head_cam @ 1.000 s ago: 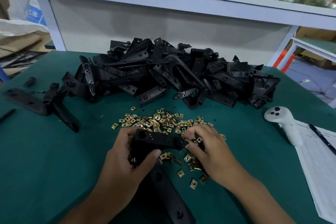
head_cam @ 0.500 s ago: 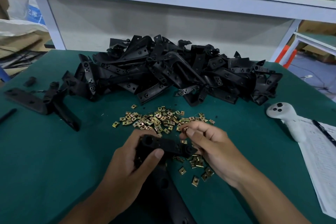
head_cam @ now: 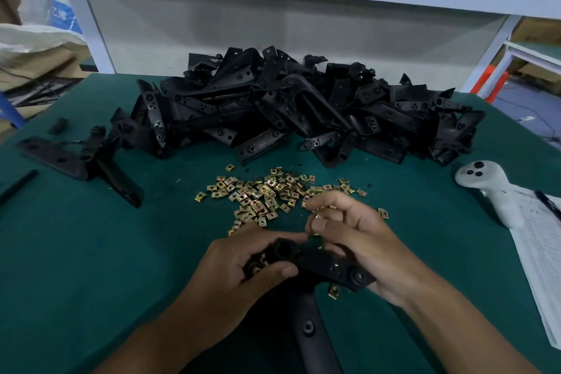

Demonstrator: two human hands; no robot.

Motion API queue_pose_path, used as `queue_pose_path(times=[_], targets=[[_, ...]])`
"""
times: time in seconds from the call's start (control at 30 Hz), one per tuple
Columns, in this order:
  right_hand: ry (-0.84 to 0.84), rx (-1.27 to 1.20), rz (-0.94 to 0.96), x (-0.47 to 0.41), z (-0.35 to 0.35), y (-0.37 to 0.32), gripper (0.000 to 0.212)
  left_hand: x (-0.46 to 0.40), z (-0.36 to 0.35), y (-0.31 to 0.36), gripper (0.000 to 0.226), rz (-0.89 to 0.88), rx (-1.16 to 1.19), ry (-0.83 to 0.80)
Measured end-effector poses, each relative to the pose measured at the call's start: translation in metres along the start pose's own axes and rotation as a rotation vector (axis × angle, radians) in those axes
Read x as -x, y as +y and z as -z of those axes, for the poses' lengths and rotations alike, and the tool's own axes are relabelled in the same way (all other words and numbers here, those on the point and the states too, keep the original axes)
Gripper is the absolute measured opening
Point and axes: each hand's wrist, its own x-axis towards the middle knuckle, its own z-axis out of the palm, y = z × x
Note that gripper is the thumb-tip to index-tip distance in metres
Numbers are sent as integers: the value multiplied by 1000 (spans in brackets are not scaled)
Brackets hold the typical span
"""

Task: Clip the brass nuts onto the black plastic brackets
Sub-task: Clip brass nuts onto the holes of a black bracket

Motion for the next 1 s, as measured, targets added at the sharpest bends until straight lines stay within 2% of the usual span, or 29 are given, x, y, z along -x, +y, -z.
queue_pose_path(times=[0.13, 0.27, 0.37, 0.6, 0.7, 0.83, 1.0], targets=[[-43, 79, 35, 0, 5, 1, 21, 1, -1, -5, 41, 57, 78, 57], [-7, 145, 53, -1, 7, 7, 41, 1, -1, -5, 37, 55, 125, 66], [-32, 187, 45, 0, 6, 7, 37, 0, 0, -4, 30, 72, 191, 62], [-40, 197, 33, -1, 4, 5, 5, -2, 1, -2, 32, 107, 292, 80], [-41, 173, 32, -2, 2, 6, 6, -2, 2, 0, 32, 89, 301, 69], [-68, 157, 36, 0, 3, 5, 21, -4, 1, 1, 32, 70, 297, 83], [-57, 146, 53, 0, 1, 6, 12, -5, 2, 0, 29, 54, 272, 103]])
